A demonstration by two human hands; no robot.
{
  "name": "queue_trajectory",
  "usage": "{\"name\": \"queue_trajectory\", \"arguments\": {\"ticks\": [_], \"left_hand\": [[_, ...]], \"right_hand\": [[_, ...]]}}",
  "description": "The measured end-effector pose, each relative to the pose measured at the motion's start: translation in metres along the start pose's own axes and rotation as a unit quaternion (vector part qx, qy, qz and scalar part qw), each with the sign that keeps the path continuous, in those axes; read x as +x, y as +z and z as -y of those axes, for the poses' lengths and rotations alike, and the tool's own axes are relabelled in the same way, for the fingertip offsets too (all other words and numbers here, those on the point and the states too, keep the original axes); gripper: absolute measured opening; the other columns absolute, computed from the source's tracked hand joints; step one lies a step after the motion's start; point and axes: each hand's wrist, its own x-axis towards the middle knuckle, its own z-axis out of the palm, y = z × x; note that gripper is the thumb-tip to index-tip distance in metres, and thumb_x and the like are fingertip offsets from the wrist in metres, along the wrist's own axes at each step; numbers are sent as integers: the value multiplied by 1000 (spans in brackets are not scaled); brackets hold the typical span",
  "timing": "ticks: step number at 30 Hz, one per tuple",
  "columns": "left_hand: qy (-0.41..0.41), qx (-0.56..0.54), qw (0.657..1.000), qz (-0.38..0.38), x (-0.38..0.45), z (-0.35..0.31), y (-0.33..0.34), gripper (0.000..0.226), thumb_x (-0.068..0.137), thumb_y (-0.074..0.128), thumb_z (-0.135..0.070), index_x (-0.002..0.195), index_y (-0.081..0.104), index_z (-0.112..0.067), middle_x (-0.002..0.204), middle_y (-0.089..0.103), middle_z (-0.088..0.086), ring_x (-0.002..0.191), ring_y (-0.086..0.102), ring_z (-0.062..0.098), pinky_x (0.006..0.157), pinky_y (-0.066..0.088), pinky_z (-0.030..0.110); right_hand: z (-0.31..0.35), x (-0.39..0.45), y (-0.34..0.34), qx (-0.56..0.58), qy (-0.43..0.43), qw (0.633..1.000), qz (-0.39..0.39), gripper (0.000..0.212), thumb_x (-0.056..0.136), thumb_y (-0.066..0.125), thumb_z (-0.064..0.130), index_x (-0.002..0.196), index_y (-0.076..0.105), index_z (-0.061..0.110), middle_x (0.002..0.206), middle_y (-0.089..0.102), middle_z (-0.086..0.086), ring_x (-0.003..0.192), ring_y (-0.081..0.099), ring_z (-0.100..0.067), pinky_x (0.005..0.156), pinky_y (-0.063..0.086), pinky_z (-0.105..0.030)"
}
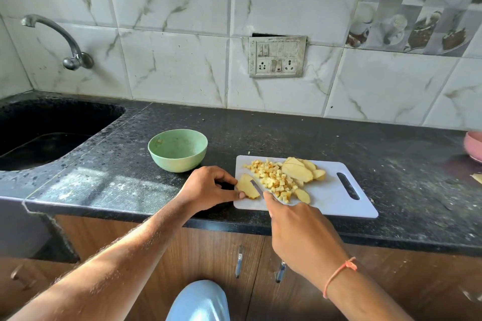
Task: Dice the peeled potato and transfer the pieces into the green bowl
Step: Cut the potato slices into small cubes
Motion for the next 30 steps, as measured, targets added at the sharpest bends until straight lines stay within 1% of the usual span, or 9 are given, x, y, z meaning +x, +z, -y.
{"name": "queue_trajectory", "arguments": {"ticks": [2, 5, 9, 14, 17, 21, 24, 27, 30], "left_hand": [[4, -2, 1000, 0, 0, 0, 0, 40, 64, 93, -63, 94, 82, -37, 97, 75, -22, 84, 70, 5, 79, 60, 34], [4, -5, 1000, -3, 0, -2, -1, 37, 65, 94, -59, 92, 83, -37, 95, 75, -23, 79, 68, 2, 74, 59, 26], [-6, -13, 1000, -10, 0, 1, 0, 37, 62, 96, -60, 88, 82, -38, 91, 75, -23, 76, 66, -1, 68, 56, 20], [-2, -15, 1000, -13, 2, 3, 1, 37, 61, 96, -61, 86, 81, -38, 91, 74, -23, 75, 67, 0, 67, 56, 20], [-3, -15, 1000, -13, 2, 3, 1, 38, 61, 96, -62, 86, 82, -38, 91, 75, -22, 76, 68, 1, 69, 58, 22], [-5, -11, 1000, -11, 1, 1, 1, 37, 62, 95, -61, 87, 82, -38, 92, 75, -22, 77, 68, 0, 70, 58, 22], [-7, -8, 1000, -11, 1, 0, 1, 37, 62, 95, -61, 88, 82, -38, 92, 75, -23, 76, 67, -1, 68, 56, 20], [-9, -6, 1000, -13, 0, -2, 1, 36, 63, 96, -61, 87, 82, -37, 91, 75, -23, 73, 64, -4, 63, 50, 14], [-14, -2, 1000, -8, -1, -4, 0, 35, 64, 95, -60, 88, 82, -38, 91, 75, -23, 78, 67, -2, 67, 53, 16]], "right_hand": [[4, 11, 5, 10, -4, 1000, -3, 57, 104, 44, 19, 159, 33, 29, 88, 67, 0, 73, 64, -15, 63, 60, -36], [9, 25, 12, -6, -6, 1000, -8, 59, 101, 44, 14, 158, 35, 26, 83, 63, -1, 71, 60, -19, 55, 47, -35], [14, 40, 18, -25, -10, 1000, 4, 55, 100, 48, 13, 153, 42, 23, 90, 68, -6, 77, 64, -25, 61, 55, -38], [20, 53, 23, -46, -8, 999, 16, 51, 97, 48, 12, 147, 48, 23, 77, 53, -1, 71, 54, -23, 55, 41, -33], [21, 51, 24, -70, -19, 997, 15, 52, 98, 47, 11, 149, 46, 22, 79, 55, -3, 72, 54, -25, 57, 40, -33], [16, 37, 22, -76, -35, 996, 15, 61, 101, 44, 11, 160, 33, 22, 100, 69, -9, 87, 63, -28, 58, 36, -34], [12, 20, 19, -61, -29, 997, 32, 64, 101, 42, 11, 162, 26, 23, 89, 61, -5, 73, 50, -23, 51, 34, -30], [11, 0, 16, -62, -26, 996, 59, 69, 101, 41, 9, 164, 17, 23, 77, 53, 0, 69, 50, -20, 59, 45, -35], [8, -17, 13, -57, -18, 996, 68, 70, 101, 40, 9, 163, 12, 24, 71, 47, 2, 61, 47, -17, 58, 44, -36]]}}
